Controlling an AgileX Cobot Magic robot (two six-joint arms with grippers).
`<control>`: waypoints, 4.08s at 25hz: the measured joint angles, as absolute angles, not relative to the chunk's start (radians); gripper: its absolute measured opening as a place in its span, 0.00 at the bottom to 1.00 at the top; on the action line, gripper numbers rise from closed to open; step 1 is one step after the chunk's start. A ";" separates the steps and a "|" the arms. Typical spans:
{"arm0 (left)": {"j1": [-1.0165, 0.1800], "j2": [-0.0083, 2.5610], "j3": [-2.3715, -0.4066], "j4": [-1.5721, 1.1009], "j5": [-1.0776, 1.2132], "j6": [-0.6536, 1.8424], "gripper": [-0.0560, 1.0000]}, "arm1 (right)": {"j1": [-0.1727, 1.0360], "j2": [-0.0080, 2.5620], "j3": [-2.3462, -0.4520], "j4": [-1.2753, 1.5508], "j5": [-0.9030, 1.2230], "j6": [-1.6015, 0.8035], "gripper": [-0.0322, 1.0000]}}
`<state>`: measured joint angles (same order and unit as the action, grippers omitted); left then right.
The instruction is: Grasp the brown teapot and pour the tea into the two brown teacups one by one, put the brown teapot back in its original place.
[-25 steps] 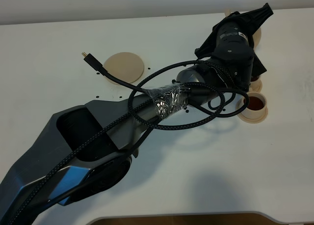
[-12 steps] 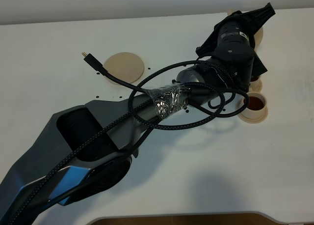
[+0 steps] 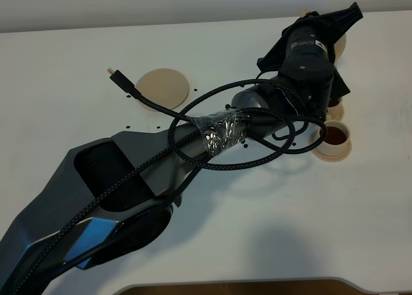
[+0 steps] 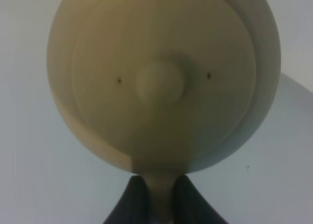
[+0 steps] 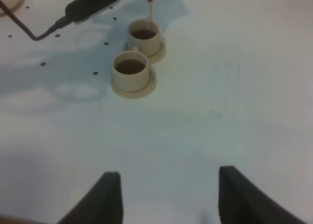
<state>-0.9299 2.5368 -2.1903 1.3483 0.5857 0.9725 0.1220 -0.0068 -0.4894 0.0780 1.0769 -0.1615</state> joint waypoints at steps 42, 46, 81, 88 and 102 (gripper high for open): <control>-0.921 2.507 -2.190 1.033 0.791 0.902 0.17 | 0.122 -0.007 -0.489 0.078 1.077 -0.161 0.45; -0.911 2.426 -2.190 0.980 0.864 0.773 0.17 | 0.122 -0.007 -0.489 0.078 1.077 -0.161 0.45; -0.761 2.334 -2.191 0.253 1.198 0.185 0.17 | 0.122 -0.007 -0.489 0.078 1.077 -0.161 0.45; -0.646 2.332 -2.191 0.237 1.198 0.000 0.17 | 0.122 -0.007 -0.489 0.078 1.077 -0.161 0.45; -0.456 2.332 -2.162 0.133 1.197 -0.105 0.17 | 0.122 -0.007 -0.489 0.078 1.077 -0.161 0.45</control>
<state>-0.4564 2.3318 -2.1625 0.1328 1.1968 -0.1049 0.1220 -0.0068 -0.4894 0.0780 1.0769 -0.1615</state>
